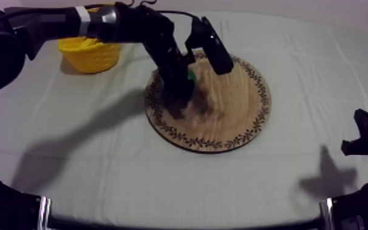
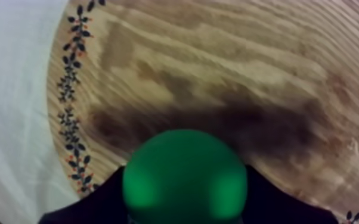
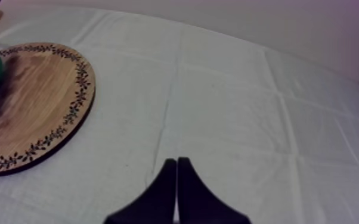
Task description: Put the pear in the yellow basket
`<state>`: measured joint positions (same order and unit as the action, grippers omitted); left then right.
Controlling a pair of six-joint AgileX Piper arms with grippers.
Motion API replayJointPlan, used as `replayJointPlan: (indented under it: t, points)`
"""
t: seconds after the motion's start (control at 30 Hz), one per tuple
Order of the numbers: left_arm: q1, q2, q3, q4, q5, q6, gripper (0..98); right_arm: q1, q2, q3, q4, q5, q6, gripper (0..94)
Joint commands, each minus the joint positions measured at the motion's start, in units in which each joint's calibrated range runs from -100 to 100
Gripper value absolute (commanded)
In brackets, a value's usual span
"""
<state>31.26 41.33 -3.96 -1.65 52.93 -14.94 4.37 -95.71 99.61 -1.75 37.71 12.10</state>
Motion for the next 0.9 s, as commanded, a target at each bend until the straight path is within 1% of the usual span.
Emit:
replayJointPlan:
  t: [0.0, 0.2, 0.4, 0.5, 0.63, 0.87]
  points:
    - [-0.1, -0.9, 0.8, 0.00, 0.0, -0.1, 47.4, 0.0, 0.0, 0.1, 0.0, 0.0, 0.0, 0.3]
    - [-1.1, -7.3, 5.0, 0.30, 1.0, -0.5, 48.1, 0.0, 0.0, 0.1, 0.0, 0.0, 0.0, 0.3]
    - [-4.0, -16.8, 10.8, 2.69, 4.9, -3.4, 47.5, 0.0, 0.0, 0.1, 0.0, 0.0, 0.0, 0.3]
    - [-5.6, -22.2, 13.8, 3.25, 6.7, -3.8, 47.1, 0.0, 0.0, 0.1, 0.0, 0.0, 0.0, 0.3]
    - [-7.6, -29.4, 15.7, 2.88, 10.7, -2.5, 47.9, 0.0, 0.0, 0.1, 0.0, 0.0, 0.0, 0.3]
    - [-10.2, -39.6, 15.2, 0.84, 18.0, 0.0, 50.6, 0.0, 0.0, 0.1, 0.0, 0.0, 0.0, 0.3]
